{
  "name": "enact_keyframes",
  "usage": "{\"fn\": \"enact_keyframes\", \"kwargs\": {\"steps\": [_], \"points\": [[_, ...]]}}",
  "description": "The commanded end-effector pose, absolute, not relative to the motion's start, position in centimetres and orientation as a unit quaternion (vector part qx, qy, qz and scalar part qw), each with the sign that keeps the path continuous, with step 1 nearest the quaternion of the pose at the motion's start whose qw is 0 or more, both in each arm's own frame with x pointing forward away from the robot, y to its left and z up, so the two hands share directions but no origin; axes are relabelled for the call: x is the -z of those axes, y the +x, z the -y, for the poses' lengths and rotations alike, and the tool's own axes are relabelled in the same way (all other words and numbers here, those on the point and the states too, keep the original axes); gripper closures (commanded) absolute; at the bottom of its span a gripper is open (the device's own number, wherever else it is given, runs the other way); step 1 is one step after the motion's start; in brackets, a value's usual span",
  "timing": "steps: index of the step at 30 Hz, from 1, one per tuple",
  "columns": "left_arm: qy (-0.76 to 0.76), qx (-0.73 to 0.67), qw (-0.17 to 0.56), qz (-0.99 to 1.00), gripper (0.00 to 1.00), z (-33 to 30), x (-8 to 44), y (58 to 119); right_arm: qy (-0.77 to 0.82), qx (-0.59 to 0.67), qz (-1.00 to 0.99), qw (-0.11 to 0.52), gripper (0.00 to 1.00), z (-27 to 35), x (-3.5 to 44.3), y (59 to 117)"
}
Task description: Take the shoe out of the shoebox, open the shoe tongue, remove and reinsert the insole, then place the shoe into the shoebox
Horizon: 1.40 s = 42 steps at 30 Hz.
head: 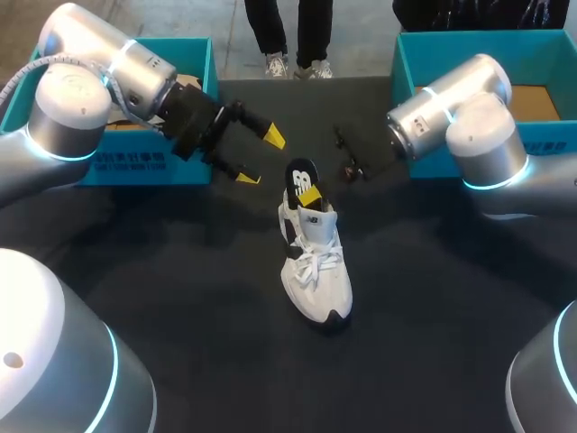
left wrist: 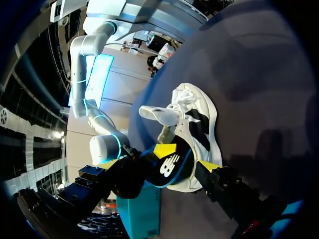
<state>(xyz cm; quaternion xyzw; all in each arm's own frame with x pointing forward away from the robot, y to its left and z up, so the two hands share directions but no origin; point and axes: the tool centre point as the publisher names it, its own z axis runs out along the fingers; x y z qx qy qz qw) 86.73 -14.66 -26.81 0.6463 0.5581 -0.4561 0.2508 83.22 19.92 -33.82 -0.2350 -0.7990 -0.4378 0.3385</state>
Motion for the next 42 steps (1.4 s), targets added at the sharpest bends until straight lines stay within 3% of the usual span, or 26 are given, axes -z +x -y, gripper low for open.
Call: {"fn": "enact_keyframes", "kwargs": {"steps": [1,10,18,42], "points": [[0.647,0.456,0.250,-0.558,0.00,14.7,26.9,86.8,-0.237,0.437,0.803,0.329,0.79,-19.7,32.9,83.3],[0.645,0.454,0.250,-0.562,0.00,14.6,27.0,87.0,-0.235,0.440,0.807,0.315,0.81,-19.2,32.6,84.7],[0.645,0.451,0.249,-0.565,0.00,14.5,27.0,86.9,-0.234,0.439,0.804,0.325,1.00,-19.6,33.5,84.7],[0.643,0.448,0.248,-0.569,0.00,14.3,27.4,87.0,-0.243,0.428,0.797,0.351,1.00,-20.1,34.4,82.2]]}}
